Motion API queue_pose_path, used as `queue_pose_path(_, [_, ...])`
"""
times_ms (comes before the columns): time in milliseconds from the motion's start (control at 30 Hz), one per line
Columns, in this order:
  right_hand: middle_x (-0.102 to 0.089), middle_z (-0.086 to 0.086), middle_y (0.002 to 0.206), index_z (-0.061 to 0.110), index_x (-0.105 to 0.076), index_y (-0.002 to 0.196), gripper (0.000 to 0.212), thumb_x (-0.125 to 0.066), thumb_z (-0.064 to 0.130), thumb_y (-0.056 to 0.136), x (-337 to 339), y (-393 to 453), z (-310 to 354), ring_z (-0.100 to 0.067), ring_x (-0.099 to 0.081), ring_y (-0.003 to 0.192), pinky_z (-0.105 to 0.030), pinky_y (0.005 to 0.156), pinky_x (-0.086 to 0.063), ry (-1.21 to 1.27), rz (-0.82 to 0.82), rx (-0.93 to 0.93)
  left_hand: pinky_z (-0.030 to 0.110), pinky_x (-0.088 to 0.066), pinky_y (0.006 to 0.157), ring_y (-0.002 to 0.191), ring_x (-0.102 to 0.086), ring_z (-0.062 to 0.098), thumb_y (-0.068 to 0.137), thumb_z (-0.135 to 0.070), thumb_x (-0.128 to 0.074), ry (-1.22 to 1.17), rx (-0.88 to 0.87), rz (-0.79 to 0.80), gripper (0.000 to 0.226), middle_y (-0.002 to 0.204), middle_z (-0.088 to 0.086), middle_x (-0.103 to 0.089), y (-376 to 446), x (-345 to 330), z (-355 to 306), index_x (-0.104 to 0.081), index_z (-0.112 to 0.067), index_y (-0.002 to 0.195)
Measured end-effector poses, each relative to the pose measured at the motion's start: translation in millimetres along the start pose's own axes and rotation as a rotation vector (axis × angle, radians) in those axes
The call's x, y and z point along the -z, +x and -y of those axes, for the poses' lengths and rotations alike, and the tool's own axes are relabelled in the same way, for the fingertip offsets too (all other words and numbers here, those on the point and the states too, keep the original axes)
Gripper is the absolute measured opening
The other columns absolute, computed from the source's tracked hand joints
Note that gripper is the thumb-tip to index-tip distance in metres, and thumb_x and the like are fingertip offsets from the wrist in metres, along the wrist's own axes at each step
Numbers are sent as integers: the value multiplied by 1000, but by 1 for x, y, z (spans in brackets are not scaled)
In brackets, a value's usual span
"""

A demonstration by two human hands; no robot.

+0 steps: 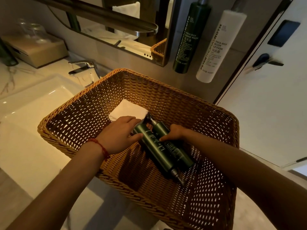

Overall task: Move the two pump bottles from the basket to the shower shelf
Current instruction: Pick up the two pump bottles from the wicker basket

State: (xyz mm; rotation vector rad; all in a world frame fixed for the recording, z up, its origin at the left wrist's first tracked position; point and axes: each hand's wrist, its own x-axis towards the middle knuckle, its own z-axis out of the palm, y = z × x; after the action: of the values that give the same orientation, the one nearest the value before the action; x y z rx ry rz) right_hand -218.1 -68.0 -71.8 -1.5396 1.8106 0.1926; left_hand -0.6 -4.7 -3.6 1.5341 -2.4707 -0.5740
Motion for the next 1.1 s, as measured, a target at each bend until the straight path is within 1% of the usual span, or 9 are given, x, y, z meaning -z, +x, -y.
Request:
queue_pose_path(167, [-54,-17,125,4,-46,120,65,-74,35,70,1,-3,-1,-30,-55,111,-41,95,-48,-26,-34,24,32,-33,103,126,-37,19,85,-38,-48,-12,-27,-8,53,137,7,-44,0,-1,0,-36,-17,133])
queue_pose_path(267, [-58,-16,121,6,-50,119,69,-76,39,64,9,-9,0,-29,-58,106,-43,93,-50,-15,-96,55,32,-32,104,127,-36,19,85,-39,-48,-9,-53,-10,55,139,6,-42,-1,-1,2,-34,-17,134])
queue_pose_path(467, [-64,-12,111,7,-60,113,59,-75,39,67,28,-44,8,-24,-62,97,-32,81,-51,126,-196,146,38,-36,106,125,-38,19,84,-39,-50,-49,-131,26,56,137,5,-44,-4,-4,3,-35,-18,133])
queue_pose_path(533, [-65,-10,109,7,-59,114,56,-74,38,69,30,-63,8,-21,-62,93,-29,78,-51,194,-230,187,38,-37,105,123,-40,18,83,-38,-51,-64,-162,35,56,136,6,-45,-4,-4,2,-37,-18,133])
queue_pose_path(667, [-64,-11,113,6,-54,120,58,-71,34,72,30,-97,1,-20,-63,96,-28,79,-53,393,-285,239,39,-39,104,121,-42,18,83,-38,-52,-98,-209,84,56,136,6,-45,-4,-4,-3,-36,-19,133])
queue_pose_path(767, [-65,-10,112,6,-53,121,56,-69,31,74,29,-121,-7,-15,-63,89,-23,73,-53,517,-362,268,38,-40,103,120,-42,19,83,-36,-53,-99,-254,108,56,136,6,-45,-2,-3,-7,-36,-18,133])
queue_pose_path(933, [-62,10,93,14,-54,120,52,-69,33,74,25,-154,-20,-2,-62,81,-15,66,-51,656,-536,290,31,-34,101,121,-42,20,83,-32,-55,-53,-310,93,53,135,8,-47,9,6,-13,-40,-16,131])
queue_pose_path(1033, [-62,10,94,16,-55,118,50,-69,34,74,24,-168,-26,-6,-62,88,-19,73,-50,758,-644,288,32,-35,101,120,-44,20,83,-33,-54,10,-331,126,52,135,8,-48,21,9,-17,-40,-16,130])
queue_pose_path(1100, [-61,12,92,18,-55,116,47,-69,34,74,22,-177,-28,-5,-61,87,-19,72,-49,817,-696,275,30,-34,101,121,-43,20,84,-34,-52,50,-330,181,53,136,9,-46,31,9,-19,-38,-14,132])
